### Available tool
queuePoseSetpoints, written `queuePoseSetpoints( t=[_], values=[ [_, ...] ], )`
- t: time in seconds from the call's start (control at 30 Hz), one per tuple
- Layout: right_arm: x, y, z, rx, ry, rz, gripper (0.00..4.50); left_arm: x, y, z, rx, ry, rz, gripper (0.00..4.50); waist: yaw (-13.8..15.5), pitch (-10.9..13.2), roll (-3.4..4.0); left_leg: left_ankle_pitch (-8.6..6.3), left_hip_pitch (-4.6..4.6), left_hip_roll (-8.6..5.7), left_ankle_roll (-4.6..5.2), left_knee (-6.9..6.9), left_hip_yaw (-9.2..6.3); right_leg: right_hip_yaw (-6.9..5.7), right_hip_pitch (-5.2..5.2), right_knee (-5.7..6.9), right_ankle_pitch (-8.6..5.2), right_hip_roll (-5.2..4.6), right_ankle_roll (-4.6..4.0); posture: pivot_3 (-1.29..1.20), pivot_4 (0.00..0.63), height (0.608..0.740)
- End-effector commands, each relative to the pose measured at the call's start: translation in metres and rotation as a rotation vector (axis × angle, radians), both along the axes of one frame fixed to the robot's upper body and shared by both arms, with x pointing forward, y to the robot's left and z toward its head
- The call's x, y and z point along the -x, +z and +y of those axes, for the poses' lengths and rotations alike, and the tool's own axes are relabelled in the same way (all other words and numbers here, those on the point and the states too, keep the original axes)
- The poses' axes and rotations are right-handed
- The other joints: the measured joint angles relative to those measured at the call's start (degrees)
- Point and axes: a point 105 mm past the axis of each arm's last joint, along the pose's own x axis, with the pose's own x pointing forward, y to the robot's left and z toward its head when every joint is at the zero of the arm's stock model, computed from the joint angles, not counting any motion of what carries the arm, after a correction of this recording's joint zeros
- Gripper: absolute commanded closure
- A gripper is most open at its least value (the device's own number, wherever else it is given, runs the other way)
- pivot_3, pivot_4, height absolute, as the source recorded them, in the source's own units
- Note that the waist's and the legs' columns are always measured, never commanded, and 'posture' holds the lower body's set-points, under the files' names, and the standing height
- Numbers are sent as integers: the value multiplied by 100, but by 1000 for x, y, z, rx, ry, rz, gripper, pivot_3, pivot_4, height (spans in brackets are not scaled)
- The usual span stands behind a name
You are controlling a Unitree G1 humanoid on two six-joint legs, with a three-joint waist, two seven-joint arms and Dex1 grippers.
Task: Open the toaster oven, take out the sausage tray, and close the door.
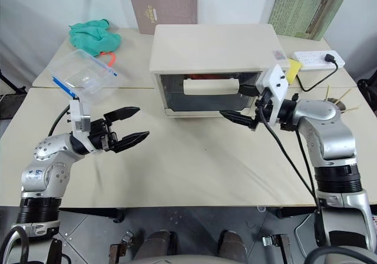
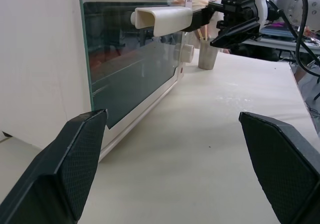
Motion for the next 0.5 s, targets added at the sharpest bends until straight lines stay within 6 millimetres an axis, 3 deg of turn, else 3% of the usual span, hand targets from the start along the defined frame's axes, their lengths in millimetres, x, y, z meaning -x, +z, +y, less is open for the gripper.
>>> queuePoseSetpoints(
  t=[0.03,0.2,0.5],
  values=[
    [8,15,5,-40,14,-49,63,0,8,3,-11,17,-42,0,5,0,0,0,-1,0,0,0,0,0,-1,-1,0,0,0,0,150,740],
    [14,10,7,-47,21,-38,63,-1,8,3,-9,19,-40,0,2,0,0,0,-1,0,0,0,0,0,-1,-1,0,0,0,0,150,740],
    [24,26,5,-70,64,-92,63,-8,15,9,20,41,-33,0,1,0,0,0,-1,0,0,-1,1,1,-2,-1,0,0,0,0,150,740]
  ],
)
